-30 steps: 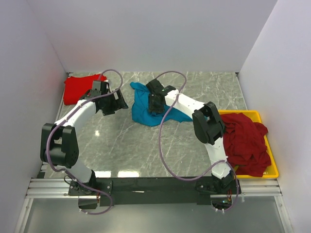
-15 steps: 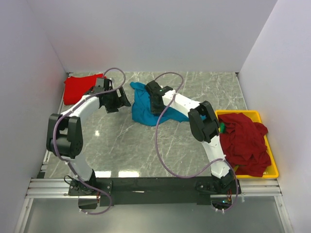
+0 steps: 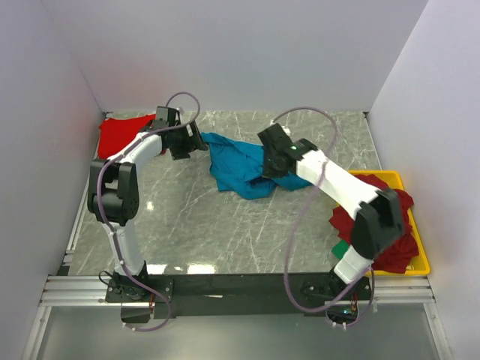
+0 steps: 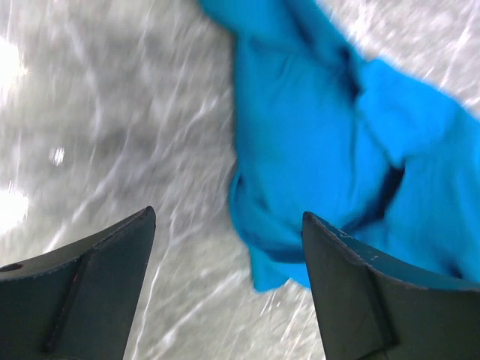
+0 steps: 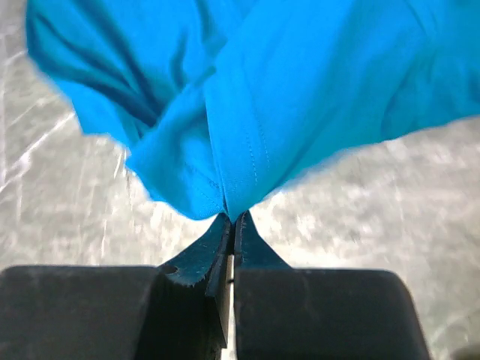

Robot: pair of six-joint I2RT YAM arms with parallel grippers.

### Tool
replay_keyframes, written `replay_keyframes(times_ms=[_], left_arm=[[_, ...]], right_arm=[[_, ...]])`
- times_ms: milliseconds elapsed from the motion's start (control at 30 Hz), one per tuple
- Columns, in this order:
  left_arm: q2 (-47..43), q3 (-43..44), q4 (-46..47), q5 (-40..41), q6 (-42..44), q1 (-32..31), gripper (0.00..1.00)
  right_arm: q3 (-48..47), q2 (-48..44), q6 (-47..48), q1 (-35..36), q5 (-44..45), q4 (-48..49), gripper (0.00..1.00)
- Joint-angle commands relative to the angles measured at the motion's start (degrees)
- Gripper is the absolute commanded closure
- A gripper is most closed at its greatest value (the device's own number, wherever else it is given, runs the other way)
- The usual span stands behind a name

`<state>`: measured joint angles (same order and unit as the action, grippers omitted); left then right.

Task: Fold and stack the t-shirts
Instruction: Flatten the tshirt out

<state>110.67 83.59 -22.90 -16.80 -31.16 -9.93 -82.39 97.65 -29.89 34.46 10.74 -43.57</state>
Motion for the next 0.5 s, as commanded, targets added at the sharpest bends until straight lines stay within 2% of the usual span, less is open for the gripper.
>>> replay_keyframes(times_ms=[0, 267, 467], left_arm=[[2.87, 6.14, -0.04, -0.7, 0.13, -0.52, 0.16], [5.08, 7.02, -0.57, 1.68, 0.22, -2.45, 0.19], [3.68, 3.96, -2.15, 2.12, 0.75, -5.09, 0.25]], right_arm=[[6.44, -6.58, -1.92, 0.17, -0.02, -2.13, 1.0], [24.36, -19.59, -8.34, 0.26, 0.77, -3.36, 1.0], [29.04, -23.47, -10.71, 0.0, 3.66, -4.68, 1.0]])
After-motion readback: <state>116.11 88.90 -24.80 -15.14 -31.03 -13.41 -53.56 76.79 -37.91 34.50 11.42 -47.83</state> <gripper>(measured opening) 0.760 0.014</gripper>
